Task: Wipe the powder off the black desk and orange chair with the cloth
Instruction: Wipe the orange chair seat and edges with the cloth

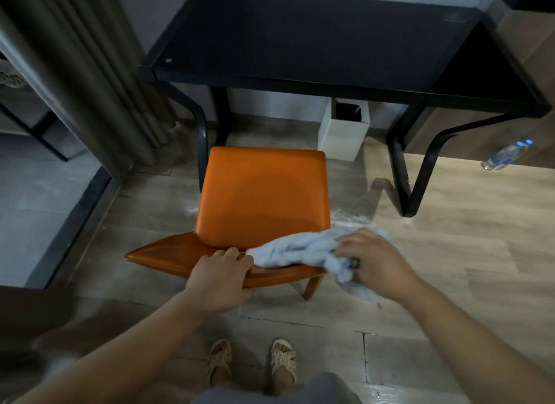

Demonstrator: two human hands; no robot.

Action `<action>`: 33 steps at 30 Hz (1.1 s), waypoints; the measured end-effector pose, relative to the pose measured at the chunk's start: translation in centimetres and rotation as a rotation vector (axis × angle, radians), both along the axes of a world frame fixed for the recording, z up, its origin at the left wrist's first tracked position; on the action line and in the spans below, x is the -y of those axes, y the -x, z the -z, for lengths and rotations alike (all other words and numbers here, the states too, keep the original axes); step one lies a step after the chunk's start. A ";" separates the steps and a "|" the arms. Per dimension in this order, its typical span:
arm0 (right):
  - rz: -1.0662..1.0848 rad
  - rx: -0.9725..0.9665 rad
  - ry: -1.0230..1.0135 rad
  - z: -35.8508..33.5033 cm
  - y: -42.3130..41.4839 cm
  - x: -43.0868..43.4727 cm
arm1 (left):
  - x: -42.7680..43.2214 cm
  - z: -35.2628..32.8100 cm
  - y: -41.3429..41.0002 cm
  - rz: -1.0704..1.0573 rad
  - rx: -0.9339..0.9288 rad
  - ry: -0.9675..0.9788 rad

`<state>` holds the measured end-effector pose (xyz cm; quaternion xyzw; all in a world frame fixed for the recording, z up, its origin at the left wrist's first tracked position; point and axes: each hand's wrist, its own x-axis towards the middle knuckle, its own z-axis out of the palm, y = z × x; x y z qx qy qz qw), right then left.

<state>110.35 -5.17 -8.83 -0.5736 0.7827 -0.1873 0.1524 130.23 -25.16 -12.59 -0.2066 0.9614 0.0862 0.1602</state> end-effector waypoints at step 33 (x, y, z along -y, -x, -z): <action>1.020 0.513 0.637 -4.1 10.4 4.3 | 2.0 -1.2 6.7 -0.229 0.381 -0.731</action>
